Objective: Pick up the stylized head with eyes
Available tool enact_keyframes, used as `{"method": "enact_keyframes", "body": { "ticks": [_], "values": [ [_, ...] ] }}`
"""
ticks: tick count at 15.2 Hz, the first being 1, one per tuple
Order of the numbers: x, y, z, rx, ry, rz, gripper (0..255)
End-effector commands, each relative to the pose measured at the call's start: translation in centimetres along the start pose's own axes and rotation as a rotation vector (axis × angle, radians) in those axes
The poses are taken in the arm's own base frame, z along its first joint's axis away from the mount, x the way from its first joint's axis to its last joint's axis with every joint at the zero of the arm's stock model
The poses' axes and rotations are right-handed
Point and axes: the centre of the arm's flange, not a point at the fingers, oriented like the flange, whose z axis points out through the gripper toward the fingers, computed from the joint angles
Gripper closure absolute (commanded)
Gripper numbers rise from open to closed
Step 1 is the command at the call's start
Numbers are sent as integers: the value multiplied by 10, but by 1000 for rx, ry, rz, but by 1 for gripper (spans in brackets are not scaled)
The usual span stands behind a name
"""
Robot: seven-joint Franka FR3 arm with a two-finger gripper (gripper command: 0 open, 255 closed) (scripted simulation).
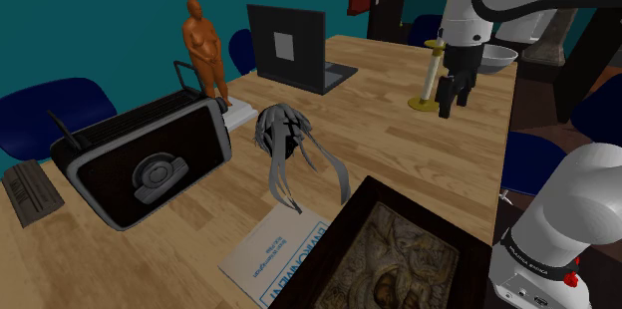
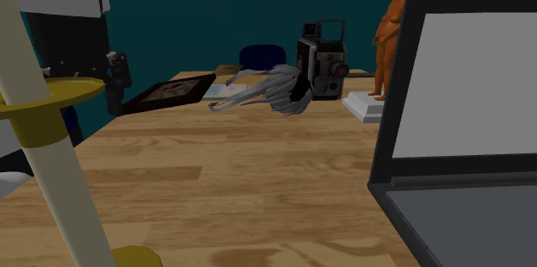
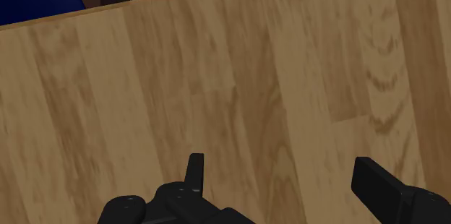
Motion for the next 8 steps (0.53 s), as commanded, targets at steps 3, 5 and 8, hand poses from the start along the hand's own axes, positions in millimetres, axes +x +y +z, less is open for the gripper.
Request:
{"method": "enact_keyframes", "body": {
  "ticks": [3, 5, 8],
  "values": [
    [3, -26, -1, -1, 16, 30, 0],
    [6, -52, -3, -3, 32, 59, 0],
    [13, -91, -5, -5, 56, 104, 0]
  ]
}}
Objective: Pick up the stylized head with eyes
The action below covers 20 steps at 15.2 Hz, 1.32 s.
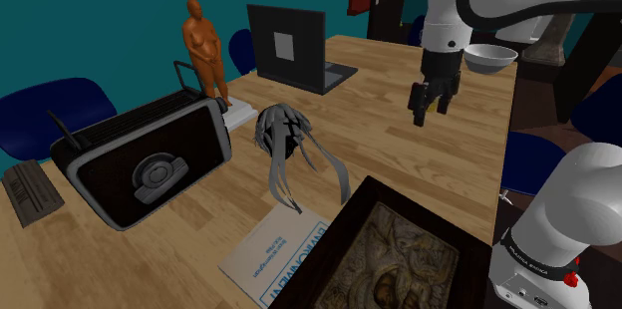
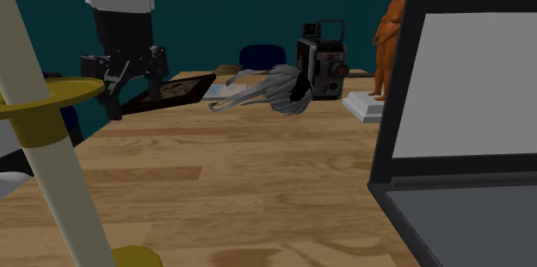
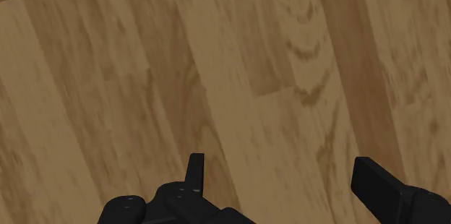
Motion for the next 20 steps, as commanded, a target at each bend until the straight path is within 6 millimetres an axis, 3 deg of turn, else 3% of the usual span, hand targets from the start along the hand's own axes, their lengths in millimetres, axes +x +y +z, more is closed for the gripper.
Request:
{"method": "enact_keyframes", "body": {
  "ticks": [1, 10, 20],
  "values": [
    [4, -25, -4, 0, 17, 33, 0],
    [26, -141, -11, -6, 89, 167, 0],
    [69, -265, -21, -13, 169, 315, 0]
  ]
}}
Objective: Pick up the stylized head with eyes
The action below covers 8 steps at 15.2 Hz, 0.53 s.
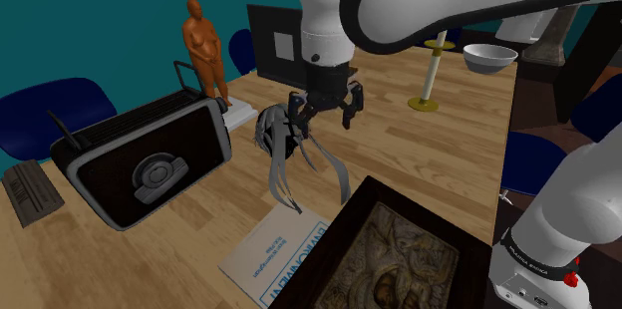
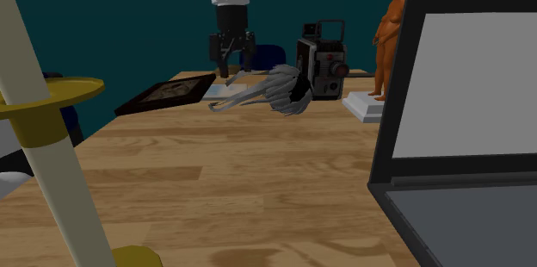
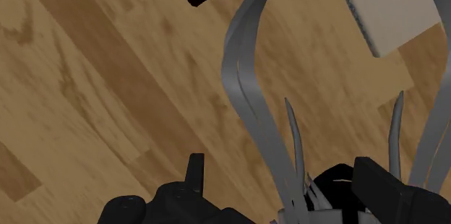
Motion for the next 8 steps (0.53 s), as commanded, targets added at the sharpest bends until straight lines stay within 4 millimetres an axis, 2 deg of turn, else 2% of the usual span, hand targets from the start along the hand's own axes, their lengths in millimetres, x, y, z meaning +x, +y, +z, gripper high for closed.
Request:
{"method": "enact_keyframes", "body": {
  "ticks": [1, 6, 7, 8],
  "values": [
    [3, -26, 0, 1, 17, 34, 0],
    [13, -91, -4, -3, 57, 108, 0],
    [15, -101, -5, -3, 63, 120, 0],
    [15, -102, 0, -3, 63, 120, 0]
  ]
}}
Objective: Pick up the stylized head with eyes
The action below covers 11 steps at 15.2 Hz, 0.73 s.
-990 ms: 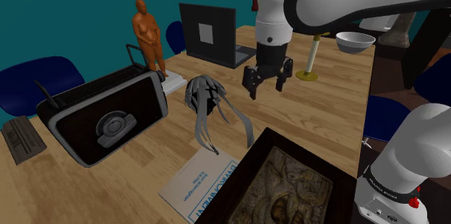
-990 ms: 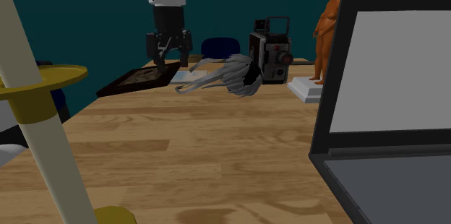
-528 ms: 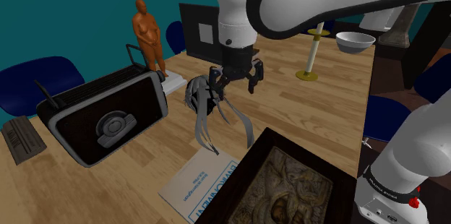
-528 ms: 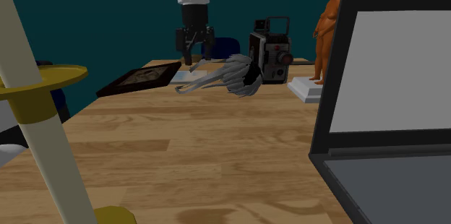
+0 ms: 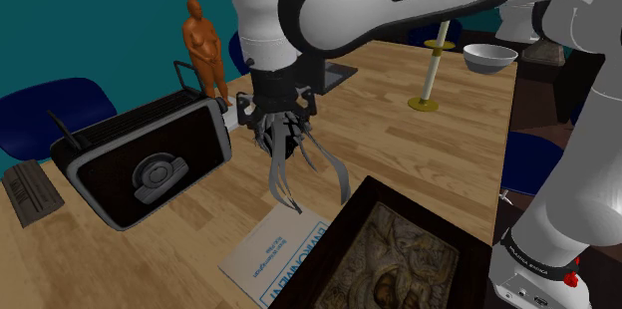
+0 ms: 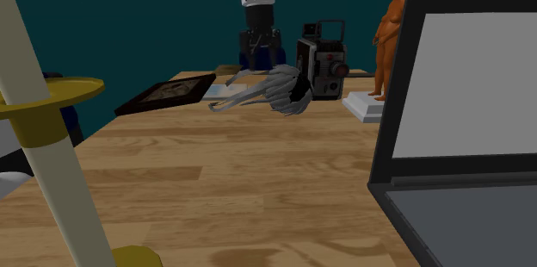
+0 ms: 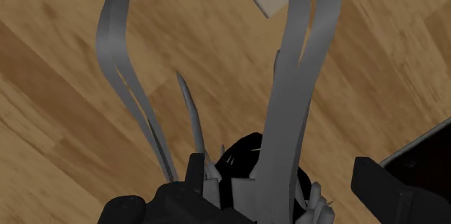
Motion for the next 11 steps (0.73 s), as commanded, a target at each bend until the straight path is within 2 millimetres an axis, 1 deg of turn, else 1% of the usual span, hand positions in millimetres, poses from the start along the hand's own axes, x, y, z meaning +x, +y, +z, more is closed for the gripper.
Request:
{"method": "enact_keyframes", "body": {
  "ticks": [1, 6, 8, 9, 11],
  "values": [
    [0, -6, 9, 0, 5, 10, 0],
    [-3, -6, 35, 0, 5, 10, 0],
    [-3, -6, 38, 0, 5, 10, 0],
    [-3, -6, 38, 0, 5, 10, 255],
    [-3, -6, 38, 0, 5, 10, 255]
  ]
}}
